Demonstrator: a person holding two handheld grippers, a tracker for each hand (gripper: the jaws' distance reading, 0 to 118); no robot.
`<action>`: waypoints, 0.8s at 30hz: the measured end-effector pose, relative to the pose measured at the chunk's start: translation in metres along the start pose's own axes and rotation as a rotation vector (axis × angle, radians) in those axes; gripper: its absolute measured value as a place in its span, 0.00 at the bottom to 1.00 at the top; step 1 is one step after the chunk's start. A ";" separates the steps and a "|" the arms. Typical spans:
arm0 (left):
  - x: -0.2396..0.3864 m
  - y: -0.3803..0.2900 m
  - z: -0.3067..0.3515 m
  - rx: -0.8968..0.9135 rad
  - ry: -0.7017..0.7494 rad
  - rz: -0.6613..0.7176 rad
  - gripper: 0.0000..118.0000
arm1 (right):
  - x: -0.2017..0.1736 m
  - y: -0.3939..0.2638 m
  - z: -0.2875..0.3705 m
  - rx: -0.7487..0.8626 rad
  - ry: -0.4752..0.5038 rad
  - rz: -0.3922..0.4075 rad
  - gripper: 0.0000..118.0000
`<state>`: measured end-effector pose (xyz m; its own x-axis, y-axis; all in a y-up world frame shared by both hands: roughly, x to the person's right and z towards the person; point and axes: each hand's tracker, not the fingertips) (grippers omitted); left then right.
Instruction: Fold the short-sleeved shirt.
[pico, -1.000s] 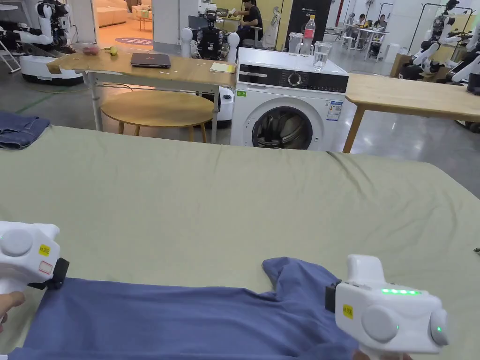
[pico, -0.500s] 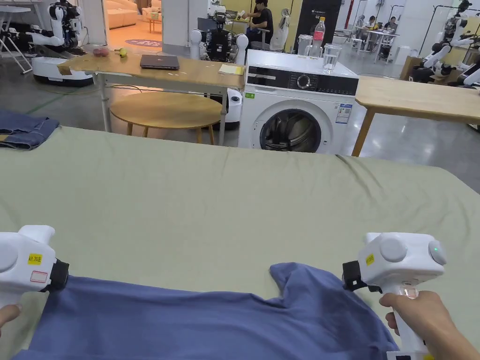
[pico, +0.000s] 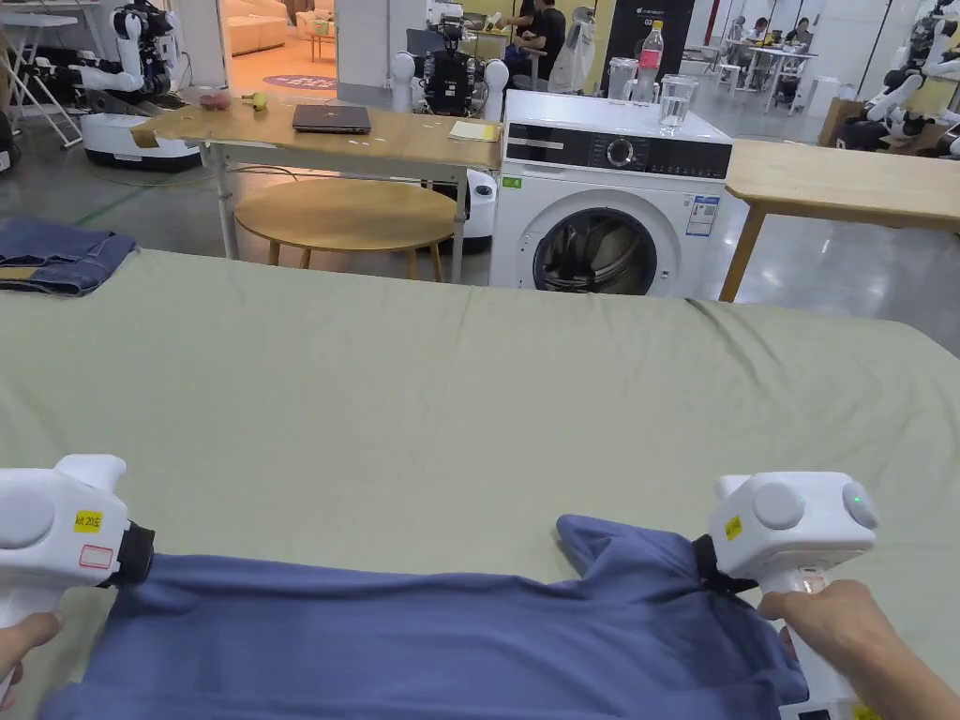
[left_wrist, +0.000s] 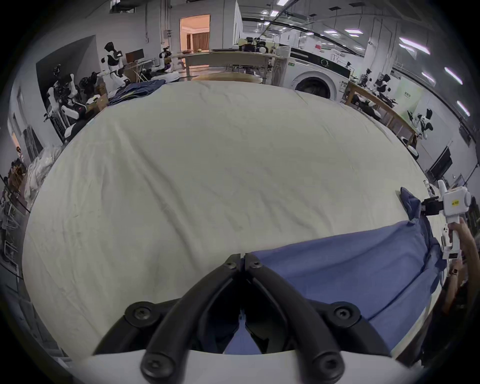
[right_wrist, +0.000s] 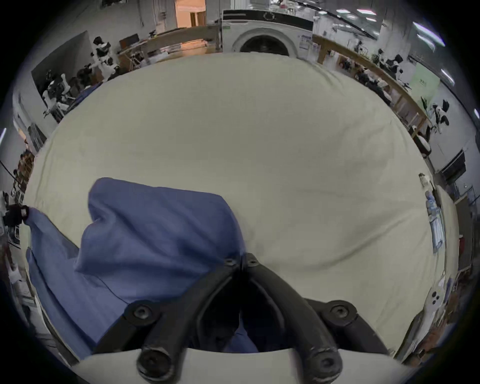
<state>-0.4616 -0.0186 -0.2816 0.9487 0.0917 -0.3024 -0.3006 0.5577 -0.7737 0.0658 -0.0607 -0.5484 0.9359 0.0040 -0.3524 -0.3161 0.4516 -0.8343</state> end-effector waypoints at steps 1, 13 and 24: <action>-0.001 -0.001 0.002 0.002 -0.002 0.001 0.00 | 0.001 -0.003 0.008 0.039 0.007 -0.023 0.00; -0.011 -0.028 0.074 0.100 -0.039 0.011 0.00 | 0.013 -0.075 0.158 0.269 0.058 -0.089 0.00; -0.022 -0.105 0.124 0.117 -0.091 0.007 0.00 | 0.001 -0.181 0.216 0.271 0.049 -0.045 0.00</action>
<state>-0.4386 0.0225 -0.1247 0.9531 0.1678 -0.2519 -0.2991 0.6488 -0.6997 0.1580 0.0498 -0.3061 0.9373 -0.0615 -0.3429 -0.2150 0.6725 -0.7082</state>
